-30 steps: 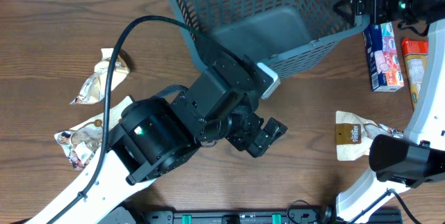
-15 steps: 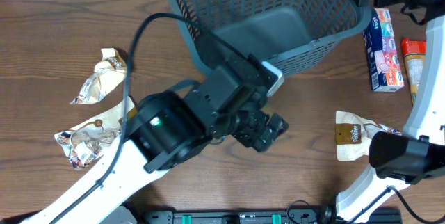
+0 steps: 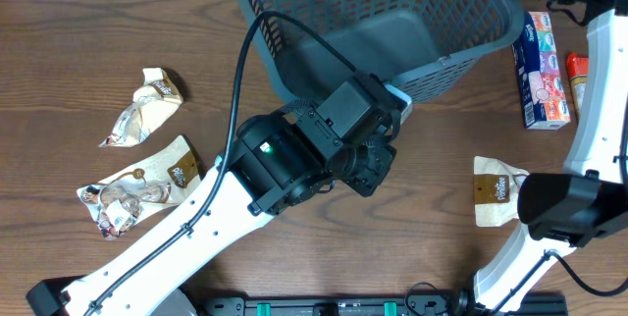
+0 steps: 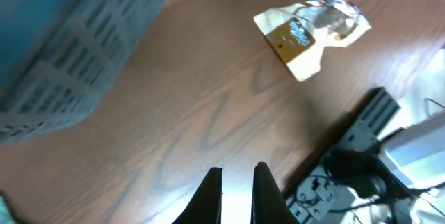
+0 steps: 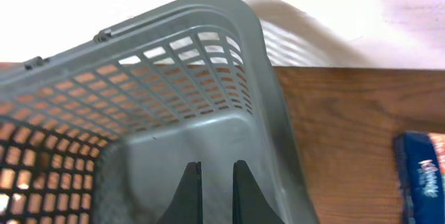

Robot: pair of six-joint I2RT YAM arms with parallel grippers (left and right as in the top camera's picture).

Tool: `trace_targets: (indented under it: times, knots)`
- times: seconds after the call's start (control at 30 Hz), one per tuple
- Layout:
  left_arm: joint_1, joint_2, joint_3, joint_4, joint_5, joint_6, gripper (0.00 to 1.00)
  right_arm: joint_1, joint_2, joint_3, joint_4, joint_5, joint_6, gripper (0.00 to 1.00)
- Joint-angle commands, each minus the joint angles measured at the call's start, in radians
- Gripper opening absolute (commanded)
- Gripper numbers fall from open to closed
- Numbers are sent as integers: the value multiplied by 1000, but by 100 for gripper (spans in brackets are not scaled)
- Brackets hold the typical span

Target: Pack container

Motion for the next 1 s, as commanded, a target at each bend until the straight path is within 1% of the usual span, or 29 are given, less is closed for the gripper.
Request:
trace_targets:
  times: [0.0, 0.17, 0.23, 0.27, 0.4, 0.57, 0.7, 0.83, 0.97]
  knots:
    - [-2, 0, 2, 2, -81, -13, 6, 27, 3, 4, 3, -34, 79, 1]
    - [-2, 29, 2, 8, -85, -13, 6, 95, 8, -3, -18, -51, -7, 1]
    - [-2, 47, 1, 13, -85, -13, 6, 130, 8, -13, -43, -45, -85, 1]
    - [0, 60, 1, 18, -85, -13, 6, 148, 9, -14, -62, -8, -116, 1]
    - [17, 96, 1, 29, -85, -13, 6, 196, 9, -14, -107, 196, -137, 2]
    - [68, 126, 1, 26, -101, 0, 6, 213, 9, -14, -217, 224, -271, 1]
    - [118, 129, 1, 26, -186, 3, 6, 208, 9, -14, -253, 283, -281, 1]
    - [153, 130, 1, 19, -194, 34, 6, 198, 9, -15, -273, 295, -282, 1]
    - [169, 135, 0, 14, -210, 38, 6, 194, 9, -23, -300, 354, -281, 1]
